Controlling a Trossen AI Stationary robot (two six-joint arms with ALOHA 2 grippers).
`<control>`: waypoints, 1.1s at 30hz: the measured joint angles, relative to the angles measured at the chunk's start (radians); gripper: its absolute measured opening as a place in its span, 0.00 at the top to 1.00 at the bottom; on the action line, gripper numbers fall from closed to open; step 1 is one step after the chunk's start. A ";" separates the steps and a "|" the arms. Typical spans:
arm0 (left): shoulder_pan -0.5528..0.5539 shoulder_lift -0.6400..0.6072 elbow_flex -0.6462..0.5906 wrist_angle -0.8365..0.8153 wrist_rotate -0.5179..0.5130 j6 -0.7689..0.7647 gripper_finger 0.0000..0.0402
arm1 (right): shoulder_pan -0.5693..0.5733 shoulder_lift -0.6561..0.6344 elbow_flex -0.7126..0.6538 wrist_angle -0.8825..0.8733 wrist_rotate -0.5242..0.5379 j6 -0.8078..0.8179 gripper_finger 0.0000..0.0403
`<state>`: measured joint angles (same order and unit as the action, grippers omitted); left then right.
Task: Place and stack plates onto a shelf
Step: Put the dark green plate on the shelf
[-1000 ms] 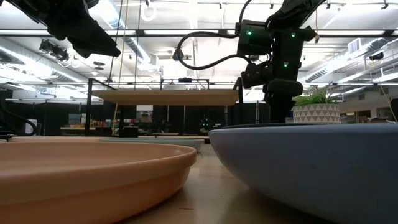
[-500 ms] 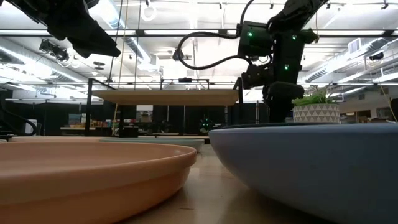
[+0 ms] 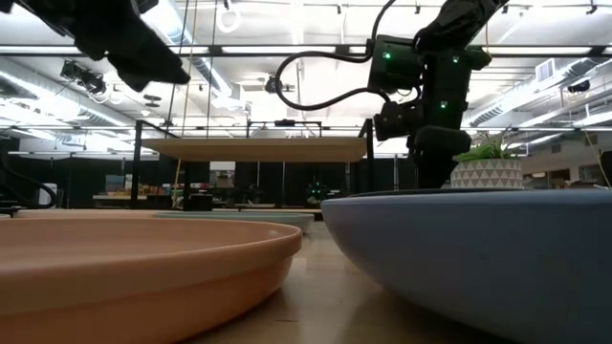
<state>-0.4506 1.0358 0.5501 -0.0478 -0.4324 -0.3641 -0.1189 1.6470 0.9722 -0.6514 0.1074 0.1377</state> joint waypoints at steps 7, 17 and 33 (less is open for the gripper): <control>0.029 0.240 0.103 0.124 0.054 0.217 0.65 | -0.002 0.000 0.014 -0.015 0.001 0.035 0.88; 0.107 0.510 0.365 0.009 0.202 0.426 0.65 | 0.026 -0.140 0.093 -0.262 0.117 0.091 0.88; 0.228 0.868 0.720 -0.076 0.340 0.591 0.65 | 0.203 -0.485 -0.033 -0.277 0.283 0.316 0.88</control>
<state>-0.2223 1.9043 1.2697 -0.1235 -0.0926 0.2272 0.0839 1.1620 0.9396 -0.9285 0.3900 0.4541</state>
